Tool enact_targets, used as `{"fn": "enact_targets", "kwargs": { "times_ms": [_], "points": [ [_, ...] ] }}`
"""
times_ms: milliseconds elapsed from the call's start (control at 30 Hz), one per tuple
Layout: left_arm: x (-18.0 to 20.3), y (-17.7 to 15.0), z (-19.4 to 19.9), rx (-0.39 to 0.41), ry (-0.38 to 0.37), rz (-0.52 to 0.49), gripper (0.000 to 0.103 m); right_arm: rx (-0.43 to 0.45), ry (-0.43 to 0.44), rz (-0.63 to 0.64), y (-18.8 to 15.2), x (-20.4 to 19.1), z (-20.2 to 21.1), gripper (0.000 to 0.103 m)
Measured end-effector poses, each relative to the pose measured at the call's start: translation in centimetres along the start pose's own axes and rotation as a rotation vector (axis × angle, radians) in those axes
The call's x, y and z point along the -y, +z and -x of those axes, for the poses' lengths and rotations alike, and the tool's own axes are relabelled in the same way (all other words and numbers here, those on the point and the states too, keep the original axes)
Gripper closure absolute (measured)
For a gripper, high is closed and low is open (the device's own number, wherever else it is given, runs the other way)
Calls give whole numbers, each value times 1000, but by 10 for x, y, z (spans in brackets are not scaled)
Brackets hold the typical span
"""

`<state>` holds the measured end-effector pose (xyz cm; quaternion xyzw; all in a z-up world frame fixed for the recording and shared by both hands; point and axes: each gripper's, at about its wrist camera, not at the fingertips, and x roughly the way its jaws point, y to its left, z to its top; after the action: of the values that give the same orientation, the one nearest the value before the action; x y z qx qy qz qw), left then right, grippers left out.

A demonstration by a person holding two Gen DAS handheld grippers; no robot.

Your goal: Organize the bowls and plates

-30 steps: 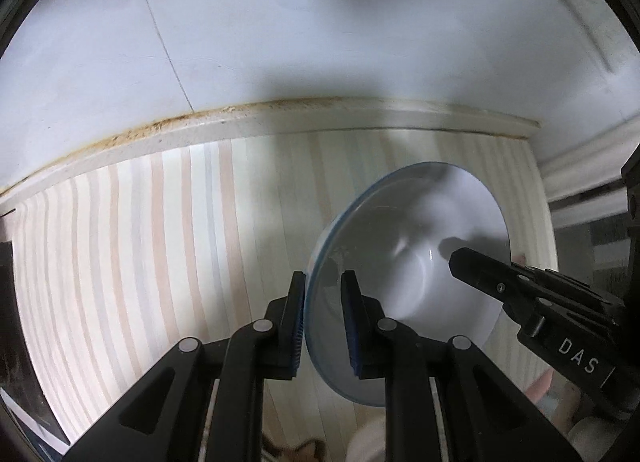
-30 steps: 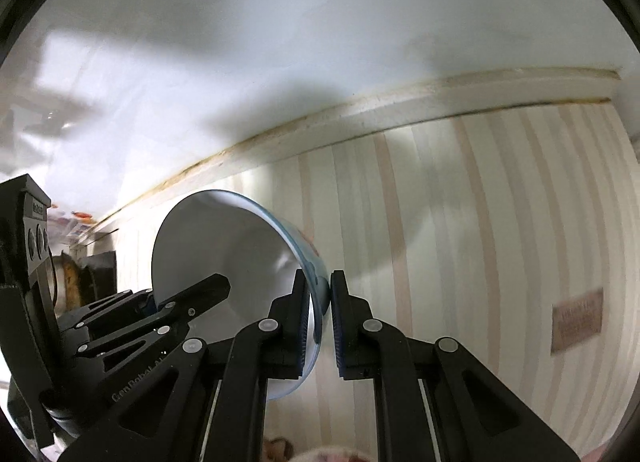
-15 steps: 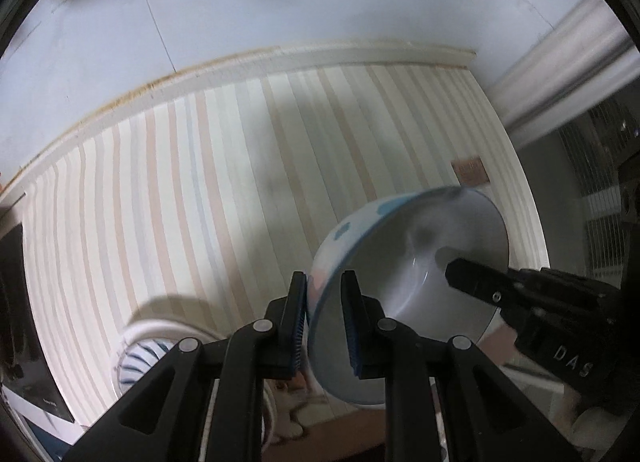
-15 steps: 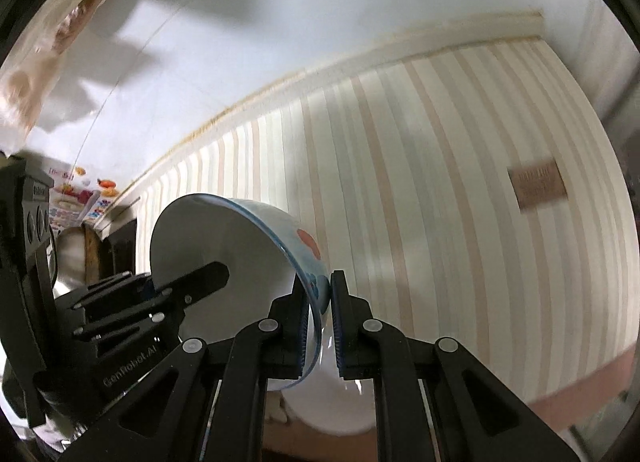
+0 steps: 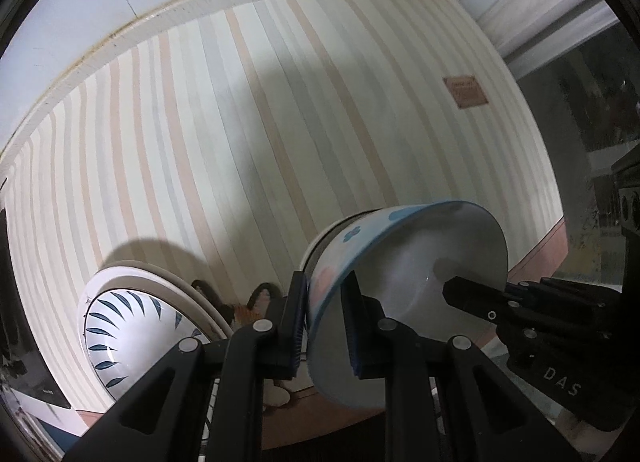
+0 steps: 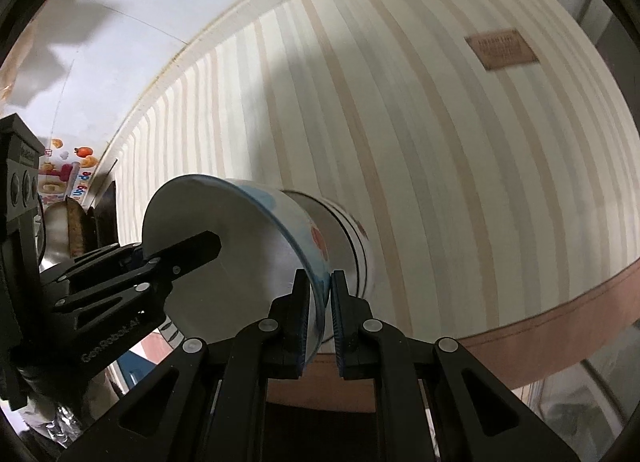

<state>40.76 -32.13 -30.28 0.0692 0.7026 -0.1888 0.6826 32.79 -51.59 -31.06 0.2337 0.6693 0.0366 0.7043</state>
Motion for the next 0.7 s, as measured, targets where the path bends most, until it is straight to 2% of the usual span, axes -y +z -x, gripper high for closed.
{"fn": "enact_targets", "kwargs": {
  "times_ms": [200,367,700],
  "points": [
    [0,1,-15,-48,22,-6,88,-54,2,-32,1,7,-11,91],
    [-1,-2,-20,-48,34,-6,88,-88,-5,-37,6,6,-19,90],
    [-1,-10,-31,-58,45,8,88,-68,-48,-21,12,-2,-17,88]
  ]
}}
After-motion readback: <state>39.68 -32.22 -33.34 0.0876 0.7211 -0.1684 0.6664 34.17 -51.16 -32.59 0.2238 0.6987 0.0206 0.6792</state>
